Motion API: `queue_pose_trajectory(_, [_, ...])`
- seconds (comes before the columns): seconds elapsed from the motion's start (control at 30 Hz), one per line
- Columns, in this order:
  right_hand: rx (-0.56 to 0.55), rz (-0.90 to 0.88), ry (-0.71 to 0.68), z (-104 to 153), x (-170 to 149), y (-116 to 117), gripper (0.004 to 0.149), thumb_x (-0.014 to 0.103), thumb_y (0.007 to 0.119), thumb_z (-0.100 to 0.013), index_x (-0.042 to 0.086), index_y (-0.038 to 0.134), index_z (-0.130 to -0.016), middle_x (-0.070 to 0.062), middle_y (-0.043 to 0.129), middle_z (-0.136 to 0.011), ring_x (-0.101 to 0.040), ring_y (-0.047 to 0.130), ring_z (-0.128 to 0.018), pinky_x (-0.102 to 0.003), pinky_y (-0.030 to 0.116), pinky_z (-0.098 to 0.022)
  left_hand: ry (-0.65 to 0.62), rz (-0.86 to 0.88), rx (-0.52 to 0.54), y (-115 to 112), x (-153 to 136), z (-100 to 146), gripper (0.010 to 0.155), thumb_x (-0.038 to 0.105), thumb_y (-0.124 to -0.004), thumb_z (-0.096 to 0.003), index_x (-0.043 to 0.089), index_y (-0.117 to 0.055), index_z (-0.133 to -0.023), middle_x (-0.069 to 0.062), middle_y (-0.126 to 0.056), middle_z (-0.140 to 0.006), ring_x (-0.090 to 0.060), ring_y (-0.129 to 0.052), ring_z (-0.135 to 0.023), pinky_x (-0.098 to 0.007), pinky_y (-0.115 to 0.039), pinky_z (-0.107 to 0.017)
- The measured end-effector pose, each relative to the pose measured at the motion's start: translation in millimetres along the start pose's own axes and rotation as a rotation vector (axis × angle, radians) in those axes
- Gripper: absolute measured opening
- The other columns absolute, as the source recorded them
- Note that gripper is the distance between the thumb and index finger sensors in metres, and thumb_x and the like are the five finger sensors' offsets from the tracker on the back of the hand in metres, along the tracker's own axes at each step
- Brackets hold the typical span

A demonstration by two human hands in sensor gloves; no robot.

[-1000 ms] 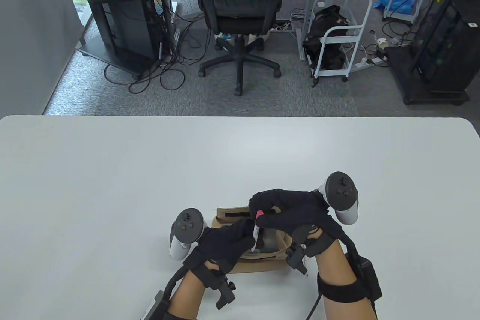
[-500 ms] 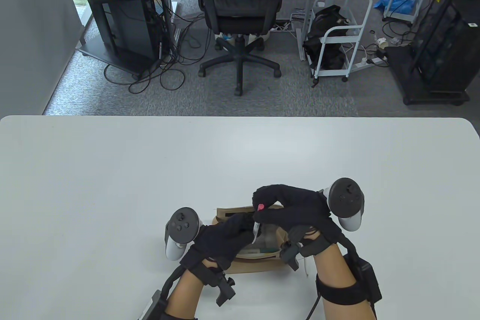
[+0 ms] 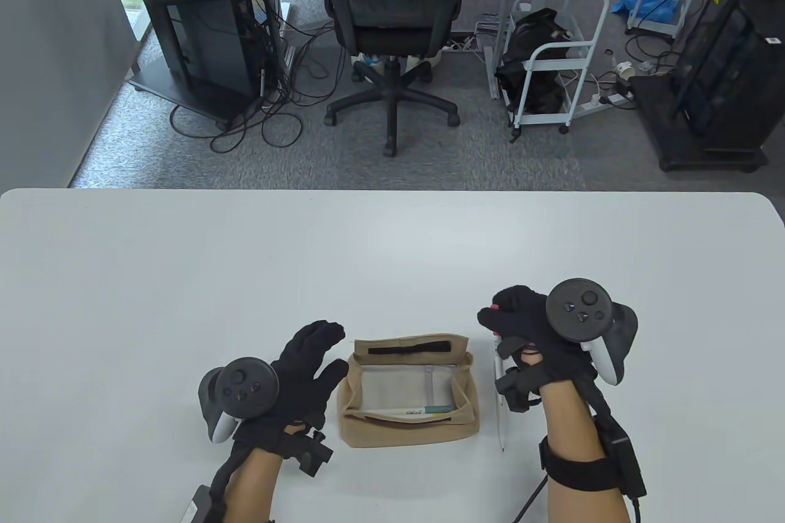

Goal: Twist to extend twist pen refills

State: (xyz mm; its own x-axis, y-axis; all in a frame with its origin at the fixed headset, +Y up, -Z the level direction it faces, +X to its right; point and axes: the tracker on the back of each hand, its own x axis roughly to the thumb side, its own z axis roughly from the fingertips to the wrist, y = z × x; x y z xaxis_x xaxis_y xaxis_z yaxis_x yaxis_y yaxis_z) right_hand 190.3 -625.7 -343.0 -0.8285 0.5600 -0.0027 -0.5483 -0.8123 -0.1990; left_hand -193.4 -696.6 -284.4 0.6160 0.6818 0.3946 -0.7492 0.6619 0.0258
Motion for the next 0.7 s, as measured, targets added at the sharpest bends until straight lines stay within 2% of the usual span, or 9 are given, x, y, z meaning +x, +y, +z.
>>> queue_pose_trajectory(0.1, [0.034, 0.146, 0.100, -7.2, -17.8, 18.7, 0.052, 0.035, 0.101, -0.034, -0.005, 0.096, -0.067, -0.021, 0.107, -0.053, -0.043, 0.099, -0.053, -0.067, 0.074, -0.050, 0.035, -0.001, -0.023, -5.8, -8.7, 2.4, 0.066, 0.038, -0.082, -0.0454, 0.008, -0.065, -0.102, -0.024, -0.064, -0.104, -0.048, -0.076, -0.092, -0.063, -0.064, -0.064])
queue_pose_trajectory(0.4, [0.148, 0.360, 0.281, -16.9, -62.4, 74.8, 0.052, 0.036, 0.100, -0.034, -0.006, 0.097, -0.064, -0.021, 0.108, -0.047, -0.042, 0.101, -0.049, -0.067, 0.076, -0.047, 0.068, -0.048, -0.020, -6.1, -18.1, 9.9, 0.067, 0.038, -0.082, -0.0452, 0.008, -0.065, -0.102, -0.024, -0.064, -0.104, -0.048, -0.076, -0.092, -0.063, -0.064, -0.064])
queue_pose_trajectory(0.7, [0.202, 0.463, 0.352, -16.2, -81.3, 100.3, 0.053, 0.037, 0.100, -0.033, -0.007, 0.099, -0.062, -0.019, 0.109, -0.043, -0.040, 0.103, -0.045, -0.065, 0.079, -0.045, 0.074, -0.071, -0.019, -5.2, -18.3, 10.9, 0.067, 0.038, -0.082, -0.0450, 0.008, -0.064, -0.102, -0.025, -0.063, -0.105, -0.049, -0.075, -0.092, -0.063, -0.064, -0.064])
